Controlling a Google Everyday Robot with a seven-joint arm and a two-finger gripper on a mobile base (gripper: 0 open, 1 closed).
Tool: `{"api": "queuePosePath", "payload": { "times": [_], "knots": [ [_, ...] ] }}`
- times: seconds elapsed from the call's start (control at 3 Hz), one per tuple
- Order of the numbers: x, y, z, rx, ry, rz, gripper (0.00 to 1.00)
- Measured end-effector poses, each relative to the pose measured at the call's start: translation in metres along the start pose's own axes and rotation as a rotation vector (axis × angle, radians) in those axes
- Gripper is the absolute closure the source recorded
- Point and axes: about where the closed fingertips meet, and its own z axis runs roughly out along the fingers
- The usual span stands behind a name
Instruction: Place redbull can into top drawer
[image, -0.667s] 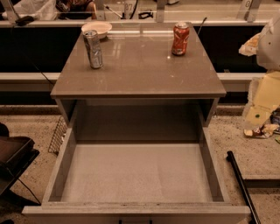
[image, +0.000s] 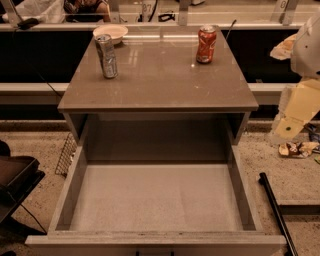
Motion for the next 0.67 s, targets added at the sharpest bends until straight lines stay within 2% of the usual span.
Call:
{"api": "queuePosePath", "payload": {
  "times": [0.33, 0.67],
  "knots": [
    [-0.021, -0.027, 0.017, 0.027, -0.145, 0.046, 0.0],
    [-0.059, -0.053, 0.056, 0.014, -0.401, 0.119, 0.0]
  ]
}}
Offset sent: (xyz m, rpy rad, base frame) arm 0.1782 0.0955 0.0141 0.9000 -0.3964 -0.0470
